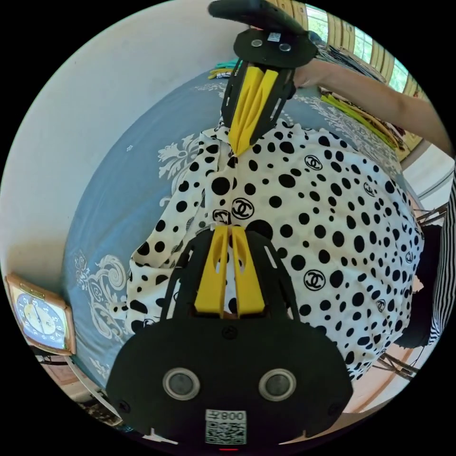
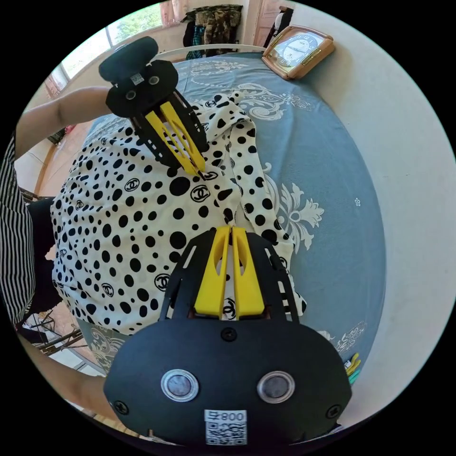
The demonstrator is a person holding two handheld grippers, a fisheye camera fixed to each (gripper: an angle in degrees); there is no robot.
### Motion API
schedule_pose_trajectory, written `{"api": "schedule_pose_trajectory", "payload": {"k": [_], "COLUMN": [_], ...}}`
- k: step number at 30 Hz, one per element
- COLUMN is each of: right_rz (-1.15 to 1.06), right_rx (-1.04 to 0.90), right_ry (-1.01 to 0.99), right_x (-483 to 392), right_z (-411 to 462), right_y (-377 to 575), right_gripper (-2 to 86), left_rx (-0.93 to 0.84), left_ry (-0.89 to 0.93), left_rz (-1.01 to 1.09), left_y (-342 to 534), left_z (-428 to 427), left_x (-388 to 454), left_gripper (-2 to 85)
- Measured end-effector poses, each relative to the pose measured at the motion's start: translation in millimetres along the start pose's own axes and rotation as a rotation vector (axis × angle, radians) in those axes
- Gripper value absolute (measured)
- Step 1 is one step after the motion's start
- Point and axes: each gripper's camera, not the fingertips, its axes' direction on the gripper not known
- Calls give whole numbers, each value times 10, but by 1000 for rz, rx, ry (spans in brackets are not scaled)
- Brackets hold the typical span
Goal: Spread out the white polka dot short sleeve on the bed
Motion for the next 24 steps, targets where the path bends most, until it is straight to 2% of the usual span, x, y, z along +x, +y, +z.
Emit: {"api": "schedule_pose_trajectory", "payload": {"k": [4, 6, 9, 12, 16, 24], "right_rz": [1, 15, 51, 95, 130, 155], "right_rx": [17, 7, -39, -91, -101, -112], "right_ry": [-84, -137, -268, -433, -454, -480], "right_x": [259, 408, 720, 1022, 1264, 1610], "right_z": [-63, -60, 71, 287, 395, 416], "right_y": [64, 82, 78, 58, 99, 248], "right_gripper": [6, 7, 15, 39, 65, 98], "left_rx": [39, 113, 182, 214, 225, 155], "left_ry": [215, 496, 751, 798, 655, 122], "left_rz": [-54, -123, -279, -398, -367, -116], "left_y": [13, 61, 168, 281, 304, -54], "left_z": [-5, 42, 257, 405, 300, -33], "left_x": [-295, -605, -1016, -1246, -1224, -813], "left_gripper": [17, 15, 20, 39, 81, 119]}}
